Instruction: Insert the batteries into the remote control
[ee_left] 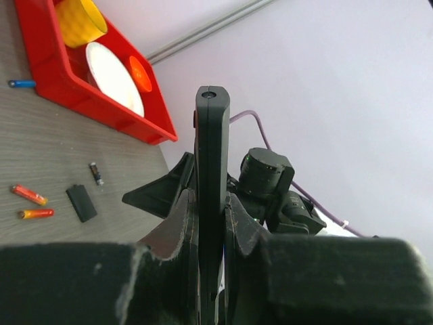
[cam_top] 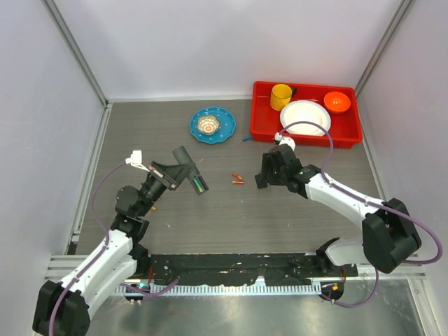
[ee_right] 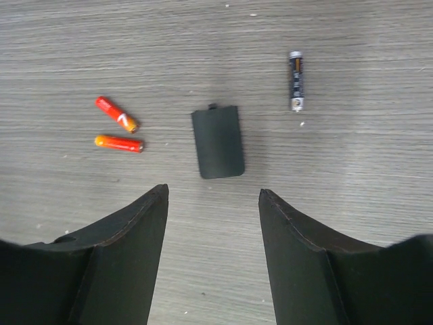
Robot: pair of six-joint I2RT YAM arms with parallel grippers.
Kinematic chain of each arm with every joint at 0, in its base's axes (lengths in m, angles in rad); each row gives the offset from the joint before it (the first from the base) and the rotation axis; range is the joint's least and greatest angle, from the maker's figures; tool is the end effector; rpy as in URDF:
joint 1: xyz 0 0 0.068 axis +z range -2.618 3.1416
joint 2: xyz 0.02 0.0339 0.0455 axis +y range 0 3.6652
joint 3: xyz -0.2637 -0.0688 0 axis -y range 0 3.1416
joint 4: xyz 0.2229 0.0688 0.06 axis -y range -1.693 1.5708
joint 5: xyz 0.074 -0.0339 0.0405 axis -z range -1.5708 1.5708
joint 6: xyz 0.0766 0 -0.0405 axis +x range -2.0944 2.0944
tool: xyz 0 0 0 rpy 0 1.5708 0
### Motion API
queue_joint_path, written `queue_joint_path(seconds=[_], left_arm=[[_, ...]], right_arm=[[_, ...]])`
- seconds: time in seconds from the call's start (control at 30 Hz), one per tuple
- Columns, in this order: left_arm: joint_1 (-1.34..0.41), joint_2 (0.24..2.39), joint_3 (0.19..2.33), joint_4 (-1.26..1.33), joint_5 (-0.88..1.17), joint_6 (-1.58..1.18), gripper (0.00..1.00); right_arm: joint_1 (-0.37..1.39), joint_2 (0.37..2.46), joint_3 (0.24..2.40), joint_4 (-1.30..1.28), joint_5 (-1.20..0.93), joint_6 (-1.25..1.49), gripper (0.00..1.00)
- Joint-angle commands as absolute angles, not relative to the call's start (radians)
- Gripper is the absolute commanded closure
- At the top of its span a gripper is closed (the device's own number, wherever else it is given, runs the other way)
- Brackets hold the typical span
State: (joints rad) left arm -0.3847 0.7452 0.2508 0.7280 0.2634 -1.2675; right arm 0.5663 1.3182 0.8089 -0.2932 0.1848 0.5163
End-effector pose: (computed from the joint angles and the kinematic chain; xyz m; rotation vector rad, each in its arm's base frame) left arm 0.1731 -0.0916 0.2736 -0.4155 1.4712 -1.5387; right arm 0.2453 0.1393 0.2052 0.0296 2.3769 0.3061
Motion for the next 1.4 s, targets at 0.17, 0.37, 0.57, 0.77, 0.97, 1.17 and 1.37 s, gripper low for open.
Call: queue_joint_path(seconds=[0.17, 0.37, 0.57, 0.77, 0.97, 1.17, 1.37], left_arm=[[-0.362, 0.799, 0.196, 0.787, 0.486, -1.360, 1.00], [-0.353, 0.726, 0.114, 0.933, 0.494, -1.440, 1.00], [-0.348, 0.458, 0.164, 0.608, 0.445, -1.362, 1.00], [-0.347, 0.476, 0.143, 0.638, 0.456, -1.413, 1.00], [-0.347, 0.457, 0.134, 0.615, 0.448, -1.402, 1.00], [-0.348, 0.446, 0.135, 0.555, 0.460, -1.364, 1.00], [-0.348, 0.446, 0.140, 0.558, 0.462, -1.351, 1.00]], right_arm=[[0.594, 1.434, 0.946, -0.222, 0.144, 0.394, 0.42], [0.681, 1.629, 1.107, -0.276, 0.180, 0.331, 0.41], [0.735, 1.697, 1.170, -0.217, 0.105, 0.312, 0.41], [0.773, 1.772, 1.255, -0.239, 0.181, 0.313, 0.41], [0.724, 1.822, 1.321, -0.330, 0.304, 0.246, 0.43], [0.703, 1.859, 1.299, -0.315, 0.239, 0.209, 0.48], [0.706, 1.897, 1.285, -0.290, 0.192, 0.221, 0.48]])
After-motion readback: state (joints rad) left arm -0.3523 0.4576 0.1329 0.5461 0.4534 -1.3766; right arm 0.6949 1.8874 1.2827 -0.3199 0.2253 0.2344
